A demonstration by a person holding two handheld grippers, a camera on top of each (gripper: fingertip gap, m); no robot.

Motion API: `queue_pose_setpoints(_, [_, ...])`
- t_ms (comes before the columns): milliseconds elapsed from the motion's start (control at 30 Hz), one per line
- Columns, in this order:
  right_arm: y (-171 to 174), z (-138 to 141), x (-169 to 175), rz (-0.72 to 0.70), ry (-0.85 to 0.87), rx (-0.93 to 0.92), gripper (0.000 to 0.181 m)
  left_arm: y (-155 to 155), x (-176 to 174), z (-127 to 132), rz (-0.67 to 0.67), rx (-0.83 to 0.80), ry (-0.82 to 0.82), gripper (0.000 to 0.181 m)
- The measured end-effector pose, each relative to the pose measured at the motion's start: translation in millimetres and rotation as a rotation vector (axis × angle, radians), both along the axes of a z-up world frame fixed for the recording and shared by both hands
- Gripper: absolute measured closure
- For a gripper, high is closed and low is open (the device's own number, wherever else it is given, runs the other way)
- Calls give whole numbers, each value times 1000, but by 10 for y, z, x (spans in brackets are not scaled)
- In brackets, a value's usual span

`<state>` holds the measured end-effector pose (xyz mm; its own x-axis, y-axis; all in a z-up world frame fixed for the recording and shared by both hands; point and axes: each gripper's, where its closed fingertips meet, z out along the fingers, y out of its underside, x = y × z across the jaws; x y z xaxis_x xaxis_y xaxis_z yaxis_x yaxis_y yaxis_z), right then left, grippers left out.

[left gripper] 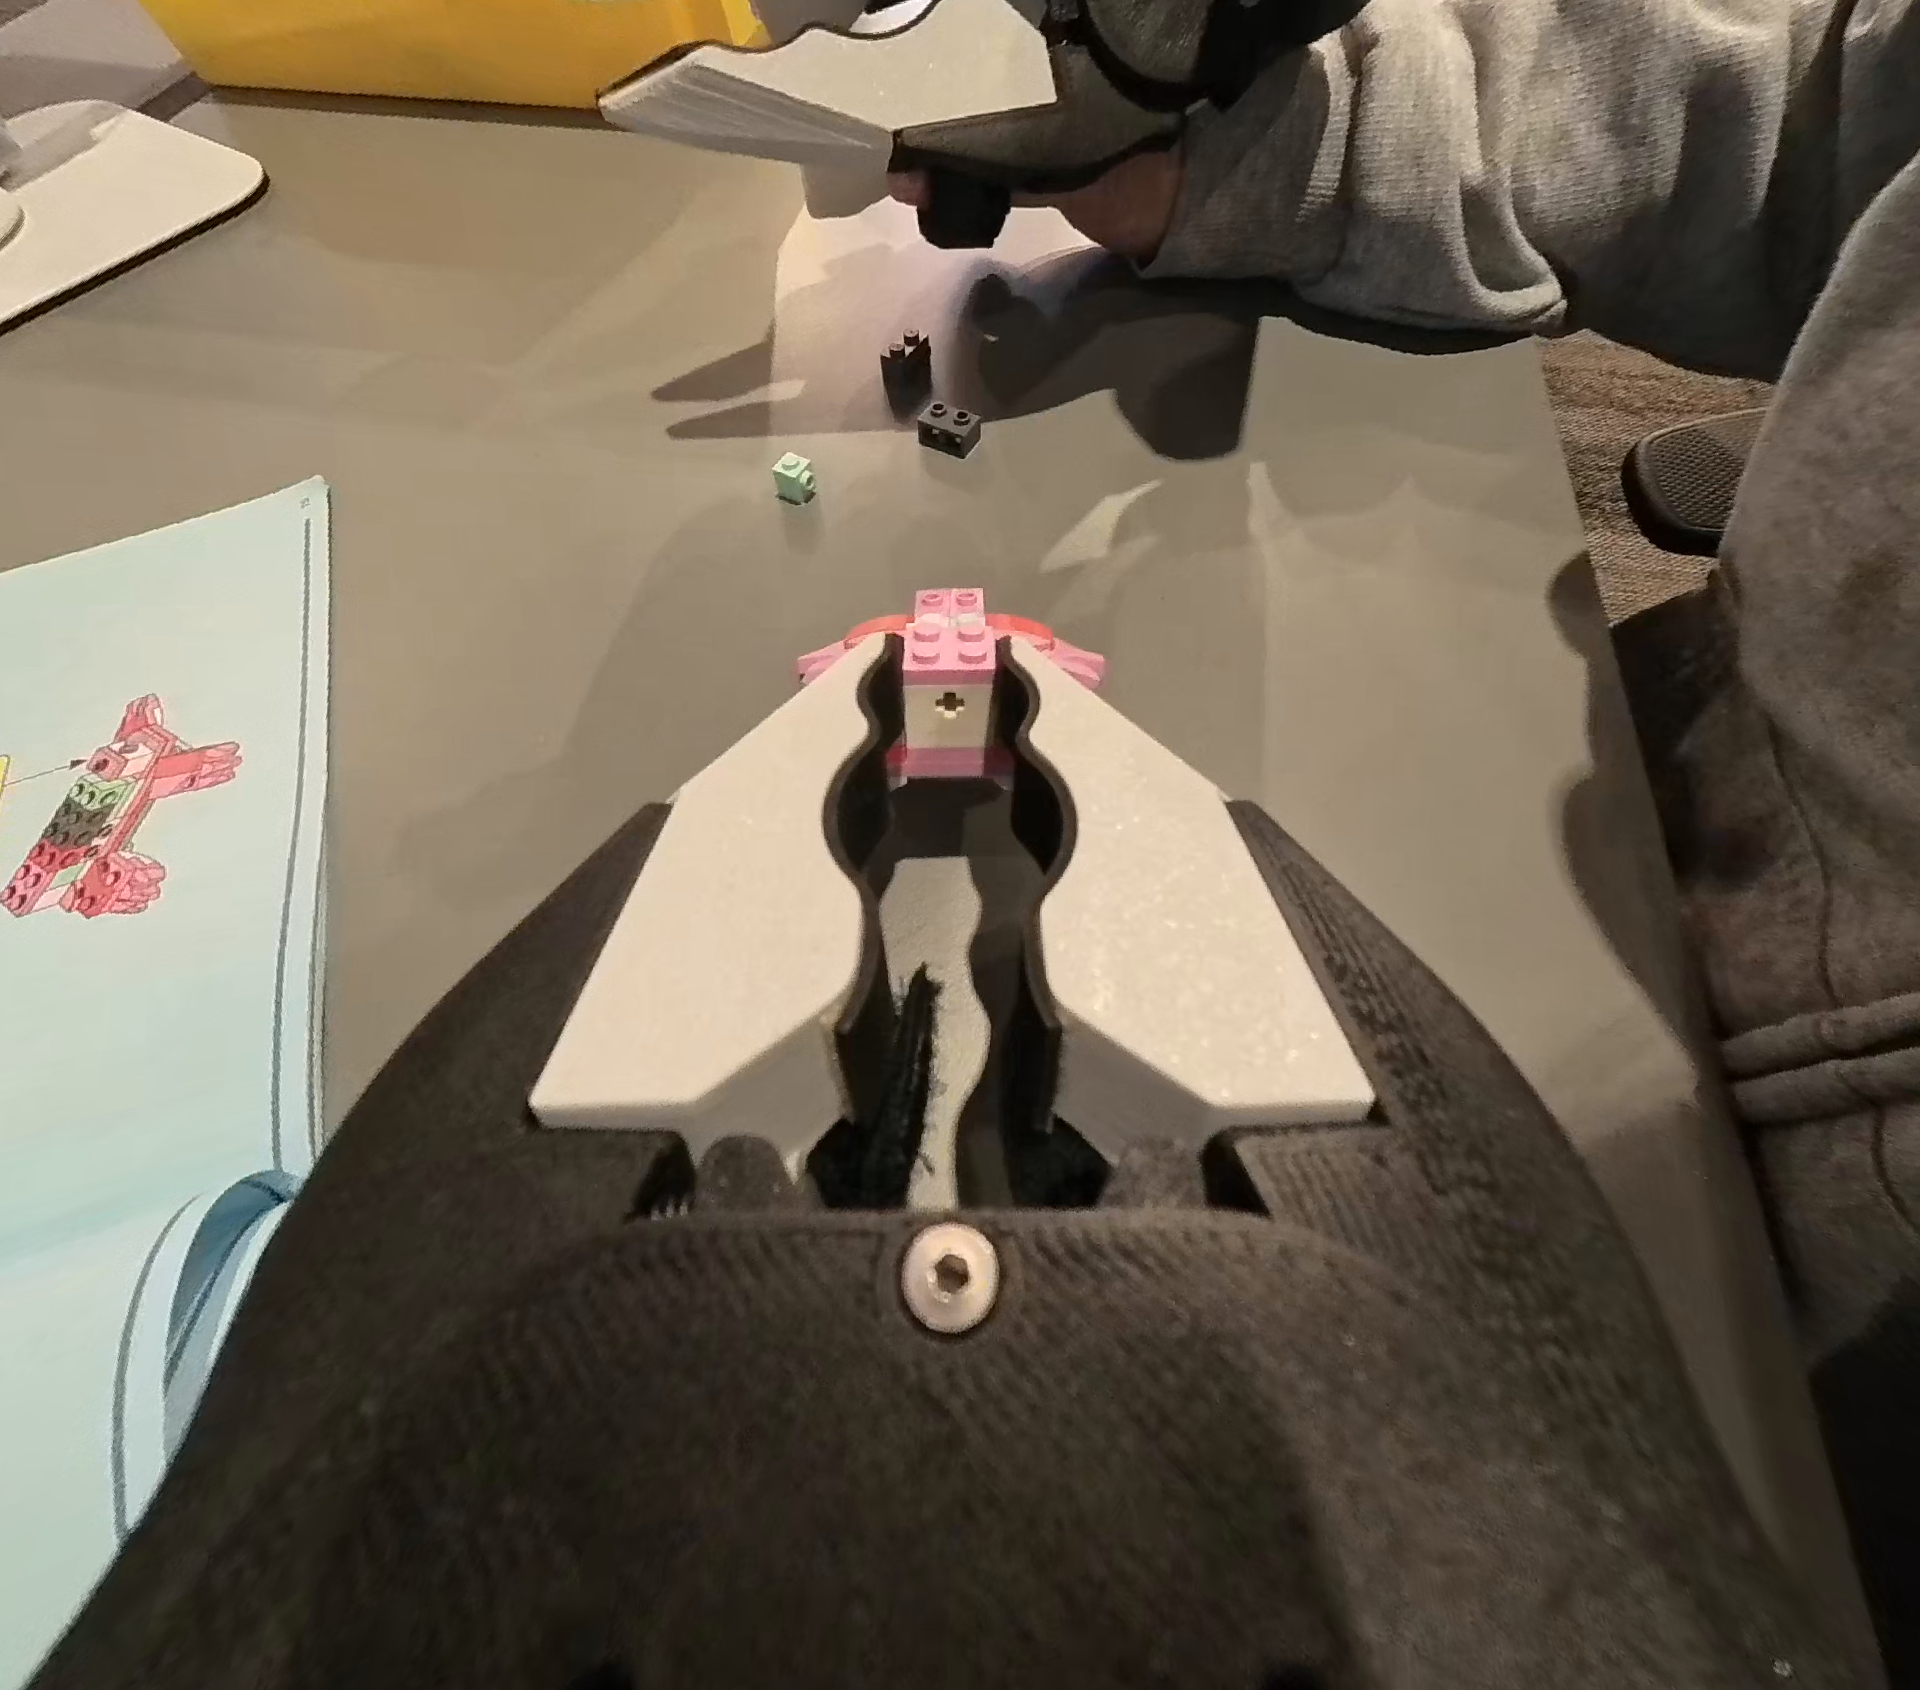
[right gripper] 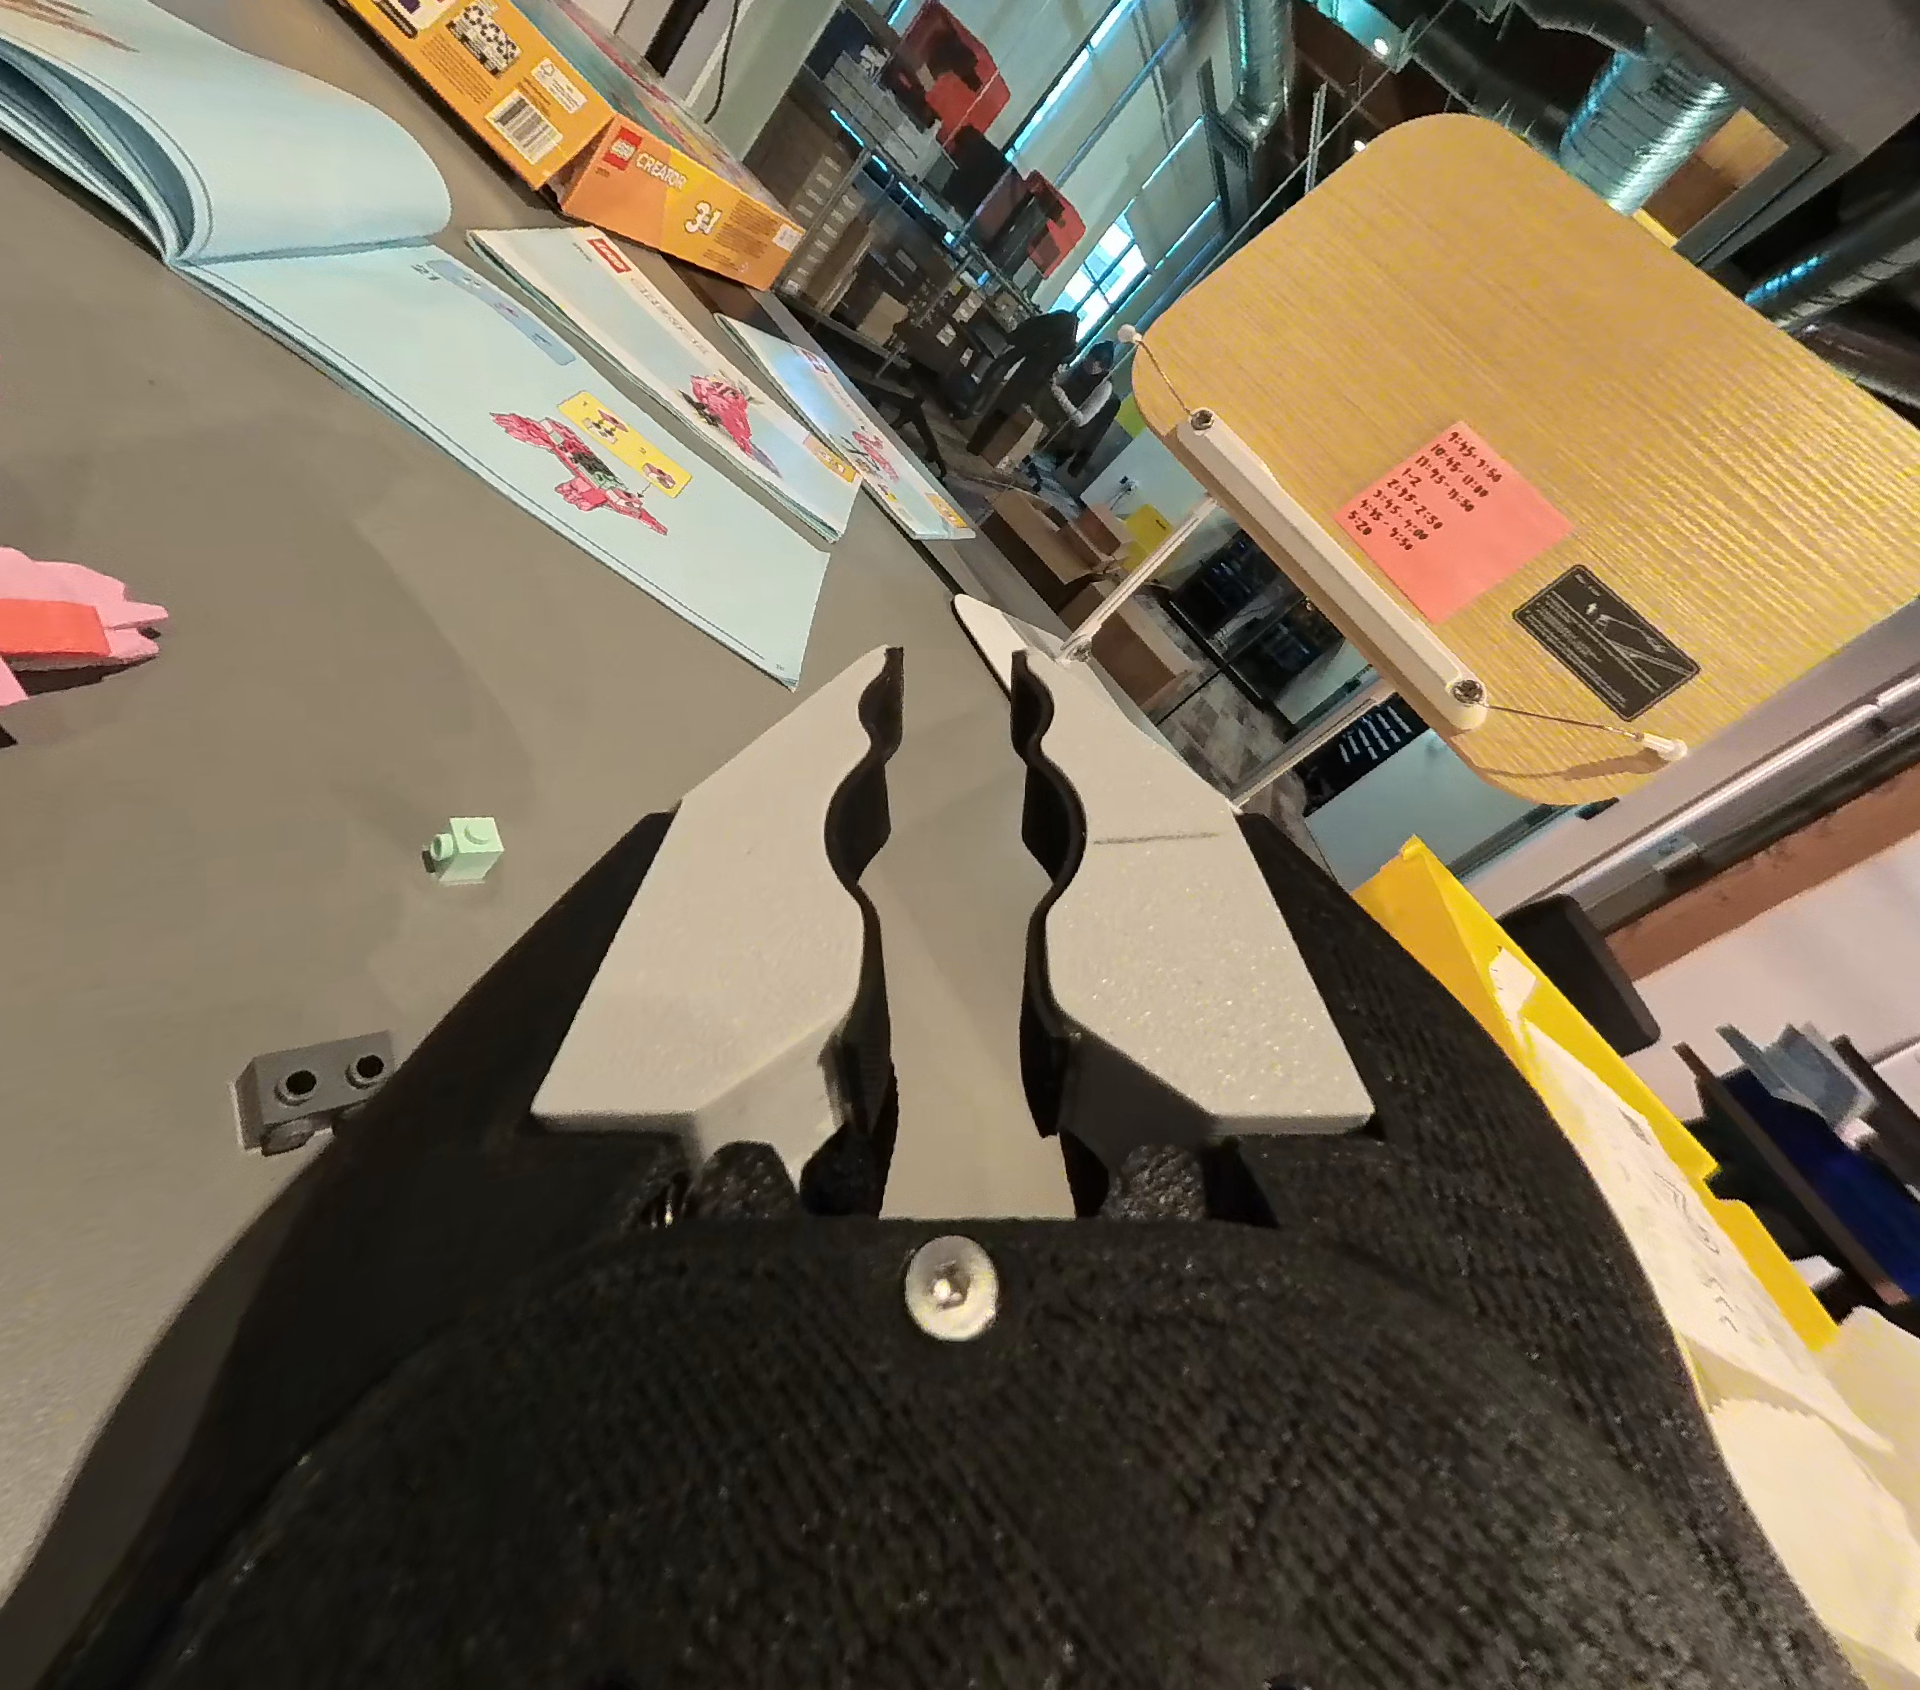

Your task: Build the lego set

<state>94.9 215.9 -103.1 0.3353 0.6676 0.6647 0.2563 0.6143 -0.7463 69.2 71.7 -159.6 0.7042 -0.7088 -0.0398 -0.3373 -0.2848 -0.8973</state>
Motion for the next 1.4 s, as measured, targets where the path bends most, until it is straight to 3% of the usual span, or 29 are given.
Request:
queue_pose_setpoints(1067, [21,-42,-29,-3,-9,-12,163,11,-16,-14,12,-15,0,165])
queue_pose_setpoints(1167, [28,-32,-23,-5,-1,-17,163,44,-99,89,56,-51,-136,166])
queue_pose_setpoints(1333, [33,-21,-10,-7,9,-26,164,6,-244,490,17,-117,-595,166])
queue_pose_setpoints(1400, [31,-19,-9,-6,10,-27,165,30,-370,531,45,-156,-712,166])
